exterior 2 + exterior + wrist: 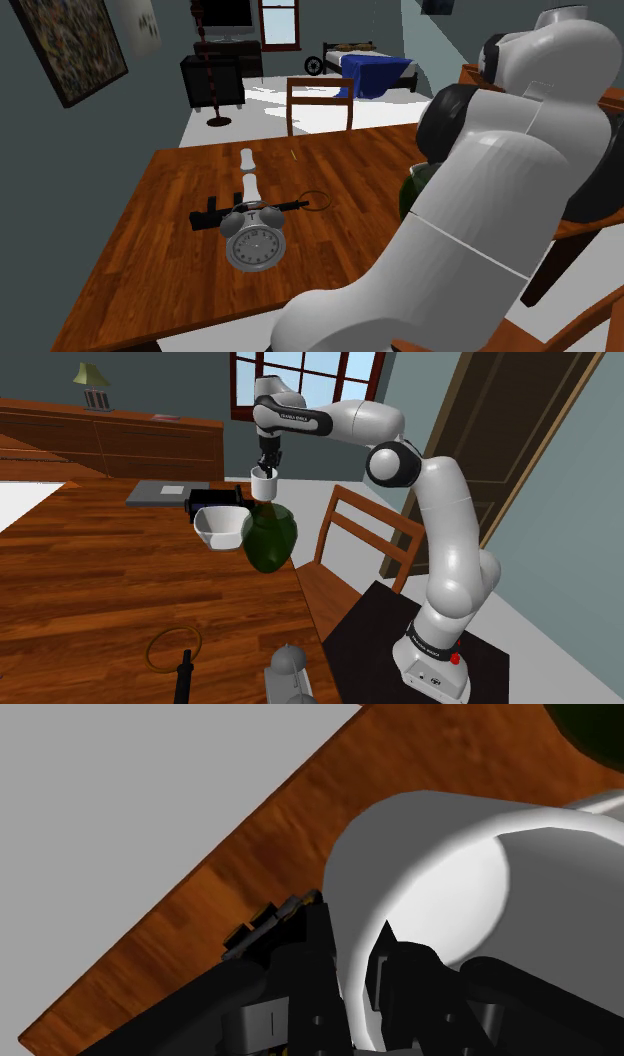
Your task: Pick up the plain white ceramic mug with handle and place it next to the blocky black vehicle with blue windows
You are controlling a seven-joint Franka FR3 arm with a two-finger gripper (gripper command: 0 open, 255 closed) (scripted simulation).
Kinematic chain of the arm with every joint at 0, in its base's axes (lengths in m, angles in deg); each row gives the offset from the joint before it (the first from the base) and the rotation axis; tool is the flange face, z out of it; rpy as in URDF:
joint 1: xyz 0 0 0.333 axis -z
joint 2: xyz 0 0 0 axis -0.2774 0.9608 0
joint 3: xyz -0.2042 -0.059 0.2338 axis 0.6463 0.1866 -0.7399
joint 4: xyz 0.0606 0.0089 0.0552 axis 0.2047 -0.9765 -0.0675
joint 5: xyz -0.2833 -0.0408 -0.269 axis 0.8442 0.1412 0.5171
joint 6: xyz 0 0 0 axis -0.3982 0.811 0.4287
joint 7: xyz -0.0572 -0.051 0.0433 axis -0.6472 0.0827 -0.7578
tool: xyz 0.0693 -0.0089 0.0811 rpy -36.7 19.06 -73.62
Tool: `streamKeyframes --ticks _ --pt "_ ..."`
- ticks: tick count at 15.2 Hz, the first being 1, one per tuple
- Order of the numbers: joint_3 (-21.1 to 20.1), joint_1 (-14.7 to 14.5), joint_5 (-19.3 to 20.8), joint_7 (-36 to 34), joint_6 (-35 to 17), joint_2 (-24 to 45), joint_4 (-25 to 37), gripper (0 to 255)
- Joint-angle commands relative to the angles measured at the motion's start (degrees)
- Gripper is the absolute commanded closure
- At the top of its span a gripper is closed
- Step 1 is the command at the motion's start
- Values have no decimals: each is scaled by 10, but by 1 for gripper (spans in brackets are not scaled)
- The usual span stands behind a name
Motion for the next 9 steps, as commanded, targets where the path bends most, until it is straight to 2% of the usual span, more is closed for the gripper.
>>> streamKeyframes --ticks 1,9 --pt "-1 4 0 -4 -20 -5 -24 255" --pt "-1 14 2 -18 -85 -13 -100 255"
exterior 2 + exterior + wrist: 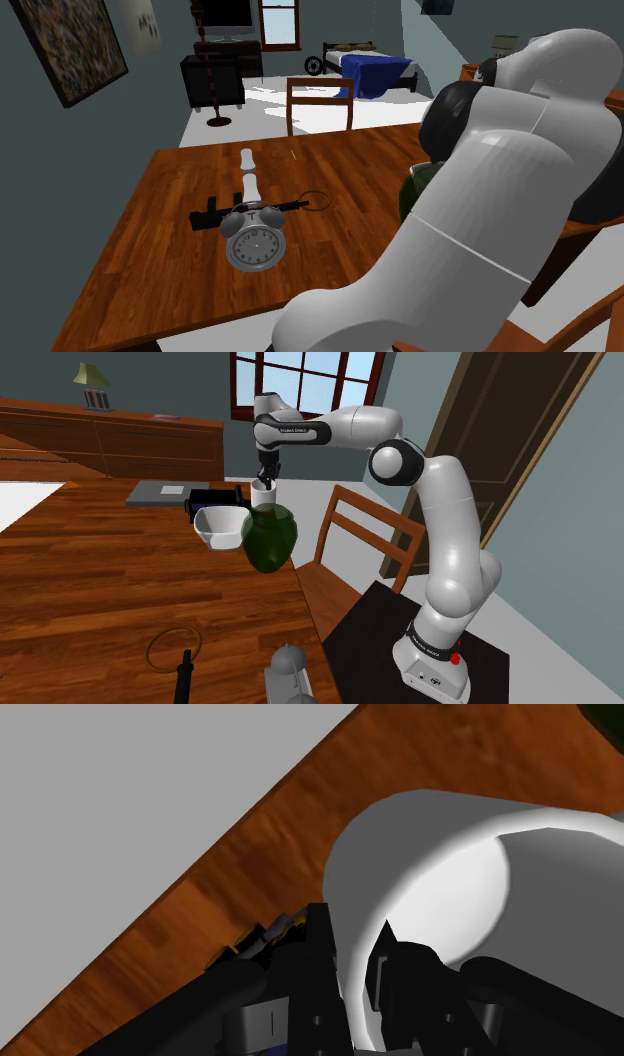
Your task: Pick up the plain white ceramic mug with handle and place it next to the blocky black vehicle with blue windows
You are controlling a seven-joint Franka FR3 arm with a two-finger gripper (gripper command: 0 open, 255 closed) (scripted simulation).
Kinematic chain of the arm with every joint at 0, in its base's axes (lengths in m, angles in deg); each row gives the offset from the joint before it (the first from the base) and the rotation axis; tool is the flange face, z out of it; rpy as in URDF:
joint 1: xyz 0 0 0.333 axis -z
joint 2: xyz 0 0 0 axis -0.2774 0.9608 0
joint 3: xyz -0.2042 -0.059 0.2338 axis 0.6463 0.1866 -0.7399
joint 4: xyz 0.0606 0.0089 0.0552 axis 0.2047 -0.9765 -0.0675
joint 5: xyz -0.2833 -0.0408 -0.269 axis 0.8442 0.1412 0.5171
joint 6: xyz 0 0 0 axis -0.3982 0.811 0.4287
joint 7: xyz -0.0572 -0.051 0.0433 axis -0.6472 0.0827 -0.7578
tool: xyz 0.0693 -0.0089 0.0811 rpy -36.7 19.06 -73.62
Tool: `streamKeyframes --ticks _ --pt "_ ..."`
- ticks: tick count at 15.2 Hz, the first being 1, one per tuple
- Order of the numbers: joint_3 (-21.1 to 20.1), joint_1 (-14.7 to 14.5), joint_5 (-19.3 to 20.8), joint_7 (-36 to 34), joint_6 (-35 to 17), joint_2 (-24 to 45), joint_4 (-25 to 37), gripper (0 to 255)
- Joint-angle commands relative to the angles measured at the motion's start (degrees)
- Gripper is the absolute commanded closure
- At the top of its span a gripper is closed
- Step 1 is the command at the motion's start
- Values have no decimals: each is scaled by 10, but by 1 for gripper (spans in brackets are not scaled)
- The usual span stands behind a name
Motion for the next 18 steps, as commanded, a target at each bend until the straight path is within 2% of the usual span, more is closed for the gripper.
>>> streamKeyframes --ticks 1,18 --pt "0 2 1 -3 -16 -1 -18 255" --pt "4 12 18 -31 -128 23 -109 255"
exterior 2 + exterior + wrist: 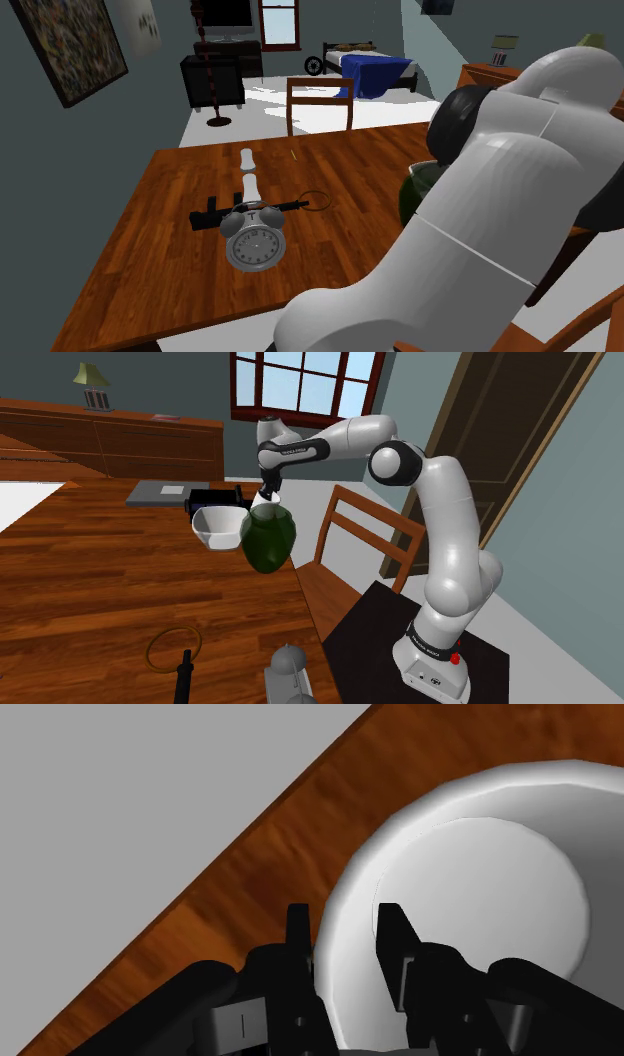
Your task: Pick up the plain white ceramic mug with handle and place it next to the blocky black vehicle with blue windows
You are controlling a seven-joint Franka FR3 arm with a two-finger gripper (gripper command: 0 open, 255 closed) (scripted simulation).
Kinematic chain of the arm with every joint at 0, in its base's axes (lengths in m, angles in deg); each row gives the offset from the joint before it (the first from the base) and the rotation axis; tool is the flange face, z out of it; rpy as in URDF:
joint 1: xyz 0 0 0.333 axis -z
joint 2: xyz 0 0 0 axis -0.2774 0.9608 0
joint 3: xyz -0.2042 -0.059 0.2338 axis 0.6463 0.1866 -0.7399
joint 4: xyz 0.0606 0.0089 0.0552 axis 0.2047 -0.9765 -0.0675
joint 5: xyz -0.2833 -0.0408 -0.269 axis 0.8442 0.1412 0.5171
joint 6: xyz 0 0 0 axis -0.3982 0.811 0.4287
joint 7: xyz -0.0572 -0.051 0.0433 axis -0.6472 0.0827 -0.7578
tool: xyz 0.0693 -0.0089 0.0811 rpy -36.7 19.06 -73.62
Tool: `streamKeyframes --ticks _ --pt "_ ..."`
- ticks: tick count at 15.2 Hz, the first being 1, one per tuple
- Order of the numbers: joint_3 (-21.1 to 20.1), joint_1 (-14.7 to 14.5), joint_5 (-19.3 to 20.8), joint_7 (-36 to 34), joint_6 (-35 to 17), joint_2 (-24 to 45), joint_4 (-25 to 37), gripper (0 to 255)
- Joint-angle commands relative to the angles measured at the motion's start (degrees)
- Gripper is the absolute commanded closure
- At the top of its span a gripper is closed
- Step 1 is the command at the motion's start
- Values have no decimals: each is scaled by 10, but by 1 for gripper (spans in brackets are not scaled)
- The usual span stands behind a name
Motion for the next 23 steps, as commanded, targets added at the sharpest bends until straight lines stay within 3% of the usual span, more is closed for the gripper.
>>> streamKeyframes --ticks 1,13,14,18,19,23 --pt "-5 -6 -3 -3 -13 18 -17 255" --pt "6 -12 -2 -8 -41 31 -31 255" --pt "6 -19 0 -17 -44 33 -34 0" --pt "6 -5 -1 -11 -60 12 -71 0" --pt "4 -10 -1 -9 -40 31 -31 0" --pt "-4 -14 -11 -2 12 0 -9 0"
